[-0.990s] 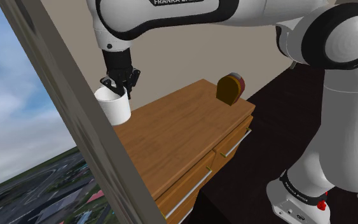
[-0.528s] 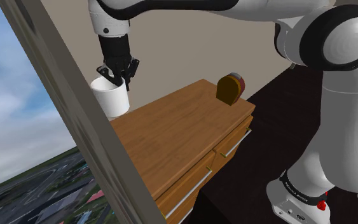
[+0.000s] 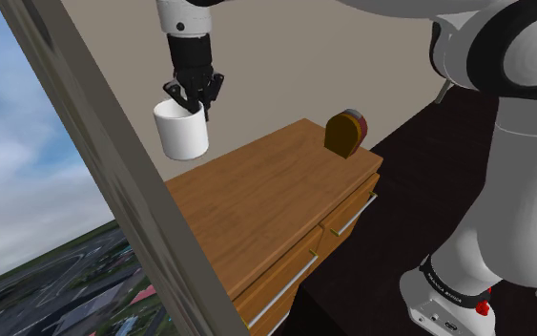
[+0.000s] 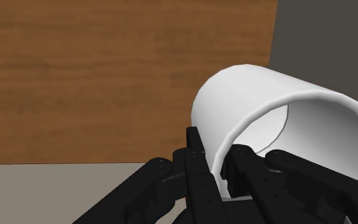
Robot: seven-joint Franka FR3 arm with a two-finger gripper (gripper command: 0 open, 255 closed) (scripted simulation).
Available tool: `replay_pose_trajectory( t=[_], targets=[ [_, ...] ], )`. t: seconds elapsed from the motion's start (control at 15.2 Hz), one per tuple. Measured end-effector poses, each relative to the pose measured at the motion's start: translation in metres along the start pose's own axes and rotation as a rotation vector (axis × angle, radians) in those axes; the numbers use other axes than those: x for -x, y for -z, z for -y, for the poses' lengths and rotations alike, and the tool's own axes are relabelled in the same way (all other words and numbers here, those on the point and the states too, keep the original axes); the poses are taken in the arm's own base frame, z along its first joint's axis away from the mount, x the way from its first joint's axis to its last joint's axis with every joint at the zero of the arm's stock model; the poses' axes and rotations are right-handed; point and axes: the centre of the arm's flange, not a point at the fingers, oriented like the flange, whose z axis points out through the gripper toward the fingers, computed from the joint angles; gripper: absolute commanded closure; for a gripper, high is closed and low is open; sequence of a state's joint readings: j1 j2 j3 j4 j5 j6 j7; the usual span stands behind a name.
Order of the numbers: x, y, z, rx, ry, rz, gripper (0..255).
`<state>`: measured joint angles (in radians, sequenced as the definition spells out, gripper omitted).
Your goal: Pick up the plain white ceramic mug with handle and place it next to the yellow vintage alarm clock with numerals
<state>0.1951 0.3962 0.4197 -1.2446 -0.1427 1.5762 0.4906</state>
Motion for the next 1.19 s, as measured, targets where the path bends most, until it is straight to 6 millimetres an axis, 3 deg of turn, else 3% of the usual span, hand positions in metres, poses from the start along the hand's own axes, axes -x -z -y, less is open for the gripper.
replay_pose_trajectory(
  t=[0.79,1.19],
  targets=[
    [0.007,-0.007,-0.159,0.0,-0.001,0.0,255],
    [0.01,-0.001,-0.234,0.0,-0.001,0.0,255]
  ],
)
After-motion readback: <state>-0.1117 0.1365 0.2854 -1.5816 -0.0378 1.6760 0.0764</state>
